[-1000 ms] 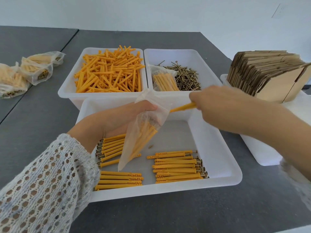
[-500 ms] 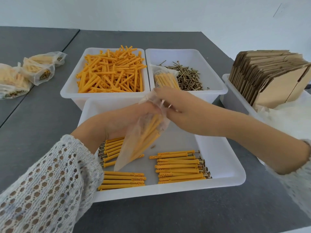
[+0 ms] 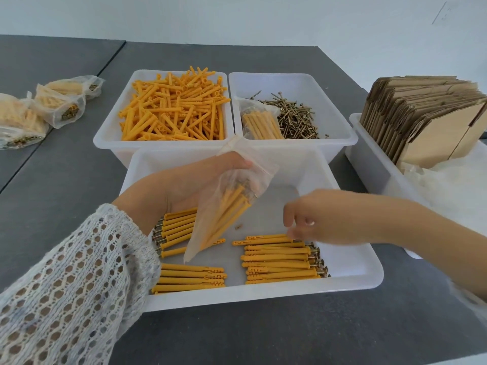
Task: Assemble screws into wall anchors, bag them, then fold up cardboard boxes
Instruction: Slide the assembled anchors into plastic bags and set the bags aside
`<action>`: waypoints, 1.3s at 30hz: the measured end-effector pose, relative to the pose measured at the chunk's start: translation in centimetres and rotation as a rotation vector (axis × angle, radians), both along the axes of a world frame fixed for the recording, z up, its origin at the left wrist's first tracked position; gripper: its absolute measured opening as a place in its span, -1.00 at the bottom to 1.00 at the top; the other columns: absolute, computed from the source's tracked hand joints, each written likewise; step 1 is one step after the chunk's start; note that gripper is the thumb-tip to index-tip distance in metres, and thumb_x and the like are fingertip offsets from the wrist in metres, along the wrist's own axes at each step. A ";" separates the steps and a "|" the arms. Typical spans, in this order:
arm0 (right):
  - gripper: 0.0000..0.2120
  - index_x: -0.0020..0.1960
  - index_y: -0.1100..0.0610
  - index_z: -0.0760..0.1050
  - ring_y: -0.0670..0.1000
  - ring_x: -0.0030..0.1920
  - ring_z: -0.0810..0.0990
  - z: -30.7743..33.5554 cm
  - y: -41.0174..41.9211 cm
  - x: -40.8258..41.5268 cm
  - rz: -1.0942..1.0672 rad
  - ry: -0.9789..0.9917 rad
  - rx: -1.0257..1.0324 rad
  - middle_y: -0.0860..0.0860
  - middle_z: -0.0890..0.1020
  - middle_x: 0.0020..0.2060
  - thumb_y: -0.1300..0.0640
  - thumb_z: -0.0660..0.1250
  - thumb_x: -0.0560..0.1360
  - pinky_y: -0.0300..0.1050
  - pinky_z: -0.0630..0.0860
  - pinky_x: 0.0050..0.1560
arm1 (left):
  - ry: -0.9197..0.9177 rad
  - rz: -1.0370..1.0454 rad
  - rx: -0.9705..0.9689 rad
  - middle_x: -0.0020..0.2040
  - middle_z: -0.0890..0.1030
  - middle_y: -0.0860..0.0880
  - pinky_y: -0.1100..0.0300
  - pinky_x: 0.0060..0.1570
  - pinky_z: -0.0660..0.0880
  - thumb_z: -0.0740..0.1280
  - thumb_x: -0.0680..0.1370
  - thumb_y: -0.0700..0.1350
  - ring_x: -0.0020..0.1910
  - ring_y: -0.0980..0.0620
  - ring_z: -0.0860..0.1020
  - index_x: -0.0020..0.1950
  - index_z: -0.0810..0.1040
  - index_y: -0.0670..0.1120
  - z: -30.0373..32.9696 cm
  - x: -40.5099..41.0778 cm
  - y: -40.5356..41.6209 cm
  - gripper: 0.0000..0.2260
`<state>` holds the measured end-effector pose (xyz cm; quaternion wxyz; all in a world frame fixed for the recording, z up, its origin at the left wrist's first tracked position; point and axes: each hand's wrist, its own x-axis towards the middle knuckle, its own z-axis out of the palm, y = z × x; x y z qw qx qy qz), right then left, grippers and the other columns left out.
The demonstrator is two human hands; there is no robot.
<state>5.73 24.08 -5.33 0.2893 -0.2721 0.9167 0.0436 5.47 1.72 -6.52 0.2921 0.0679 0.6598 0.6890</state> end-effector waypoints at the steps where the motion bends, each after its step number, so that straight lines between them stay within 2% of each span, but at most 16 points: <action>1: -0.72 0.21 -0.08 0.45 -0.01 0.05 0.54 -0.3 -0.3 0.6 0.047 0.024 0.081 -0.09 0.57 0.03 -0.17 0.18 0.60 -0.04 0.51 0.15 | -0.004 -0.001 -0.001 -0.24 0.67 0.07 0.31 -0.31 0.54 0.27 0.44 0.06 -0.32 0.18 0.61 0.13 0.55 -0.04 0.0 0.0 -0.1 -0.68; 7: -0.84 0.13 0.06 0.41 -0.01 -0.05 0.54 -1.7 -1.3 1.5 0.081 0.031 0.122 -0.01 0.52 -0.05 -0.01 0.20 0.63 -0.09 0.55 0.04 | -0.021 0.020 -0.001 -0.21 0.68 0.05 0.30 -0.30 0.55 0.27 0.44 0.07 -0.30 0.16 0.62 0.16 0.55 -0.03 0.2 0.2 -0.2 -0.66; 12: -0.89 0.01 0.04 0.36 -0.07 -0.16 0.46 -2.3 -1.2 1.6 0.138 0.049 0.143 -0.01 0.47 -0.08 0.01 0.18 0.63 -0.22 0.42 -0.16 | -0.021 0.036 -0.005 -0.24 0.67 0.05 0.31 -0.35 0.53 0.27 0.42 0.05 -0.35 0.16 0.61 0.16 0.54 -0.05 0.3 0.2 -0.1 -0.64; 14: -0.85 0.07 0.08 0.39 -0.05 -0.19 0.43 -2.9 -1.2 1.7 0.180 0.086 0.165 -0.03 0.40 -0.16 0.02 0.15 0.62 -0.16 0.47 -0.16 | -0.004 0.032 -0.018 -0.22 0.68 0.06 0.31 -0.32 0.53 0.29 0.43 0.04 -0.32 0.16 0.62 0.18 0.54 -0.06 0.4 0.3 -0.2 -0.63; 16: -0.80 0.17 0.09 0.39 -0.04 -0.20 0.40 -3.5 -1.2 1.8 0.199 0.115 0.168 -0.05 0.34 -0.21 0.04 0.10 0.63 -0.13 0.43 -0.18 | 0.028 0.023 -0.019 -0.25 0.68 0.10 0.35 -0.35 0.51 0.38 0.46 0.01 -0.34 0.20 0.61 0.16 0.53 -0.05 0.5 0.4 -0.2 -0.69; 20: -0.80 0.25 0.04 0.34 -0.05 -0.21 0.41 -3.7 -1.1 2.0 0.219 0.158 0.170 -0.05 0.35 -0.17 0.02 0.09 0.67 -0.13 0.46 -0.15 | 0.014 0.027 -0.012 -0.35 0.63 0.10 0.38 -0.43 0.47 0.26 0.38 0.06 -0.45 0.22 0.56 0.10 0.53 -0.08 0.8 0.6 0.0 -0.64; 22: -0.85 0.22 -0.01 0.30 -0.03 -0.19 0.46 -3.1 -1.0 2.0 0.203 0.166 0.165 -0.08 0.36 -0.20 0.07 0.16 0.66 -0.10 0.50 -0.13 | 0.009 0.026 -0.002 -0.33 0.64 0.09 0.36 -0.42 0.48 0.30 0.41 0.05 -0.43 0.21 0.57 0.13 0.53 -0.07 0.7 0.5 0.0 -0.65; 24: -0.82 0.11 -0.08 0.25 -0.02 -0.19 0.50 -1.8 -0.6 1.9 0.157 0.173 0.143 -0.09 0.40 -0.21 0.14 0.21 0.63 -0.11 0.50 -0.17 | 0.022 0.017 0.007 -0.28 0.67 0.09 0.35 -0.38 0.50 0.33 0.47 0.01 -0.38 0.20 0.59 0.15 0.53 -0.06 0.5 0.4 -0.1 -0.71; 27: -0.82 -0.06 -0.10 0.25 -0.08 -0.30 0.49 1.5 0.2 1.3 0.102 0.243 0.104 -0.08 0.47 -0.21 0.16 0.16 0.62 -0.21 0.40 -0.35 | 0.031 0.009 -0.012 -0.23 0.68 0.10 0.34 -0.33 0.52 0.34 0.49 0.02 -0.33 0.20 0.61 0.16 0.54 -0.03 0.3 0.3 -0.3 -0.72; 30: -0.74 -0.18 -0.11 0.34 0.00 -0.27 0.54 5.3 1.1 0.5 0.003 0.295 0.001 -0.05 0.53 -0.23 0.17 0.12 0.62 -0.12 0.47 -0.30 | 0.037 0.004 -0.020 -0.16 0.68 0.06 0.33 -0.26 0.53 0.26 0.44 0.05 -0.26 0.17 0.62 0.15 0.56 -0.04 0.2 0.2 -0.3 -0.66; 32: -0.77 -0.17 -0.07 0.37 0.01 -0.25 0.51 6.9 1.4 -0.2 0.012 0.414 -0.015 -0.06 0.51 -0.26 0.18 0.13 0.60 -0.08 0.45 -0.25 | 0.047 -0.003 -0.026 -0.12 0.68 0.04 0.33 -0.24 0.53 0.26 0.44 0.05 -0.23 0.16 0.62 0.17 0.56 -0.04 0.3 0.3 -0.3 -0.65; 34: -0.78 -0.17 -0.02 0.43 0.05 -0.28 0.50 7.7 1.5 -1.0 -0.006 0.532 -0.101 0.00 0.53 -0.30 0.21 0.15 0.59 0.04 0.48 -0.22 | 0.077 -0.017 -0.024 -0.14 0.70 0.10 0.37 -0.25 0.52 0.25 0.47 0.03 -0.21 0.20 0.63 0.17 0.54 -0.01 0.3 0.4 -0.3 -0.69; 36: -0.80 -0.15 0.10 0.50 0.14 -0.30 0.50 7.8 1.3 -1.4 -0.017 0.599 -0.204 0.08 0.53 -0.35 0.25 0.17 0.58 0.17 0.51 -0.18 | 0.105 -0.032 -0.017 -0.17 0.70 0.16 0.40 -0.27 0.51 0.29 0.52 0.00 -0.24 0.25 0.63 0.15 0.53 0.00 0.4 0.5 -0.4 -0.77; 39: -0.81 -0.13 0.14 0.52 0.16 -0.31 0.49 7.3 0.4 -1.8 -0.024 0.627 -0.173 0.08 0.51 -0.36 0.26 0.16 0.59 0.21 0.52 -0.16 | 0.105 -0.032 -0.018 -0.18 0.70 0.19 0.40 -0.25 0.51 0.28 0.48 0.00 -0.22 0.25 0.63 0.14 0.52 0.04 0.4 0.5 -0.4 -0.75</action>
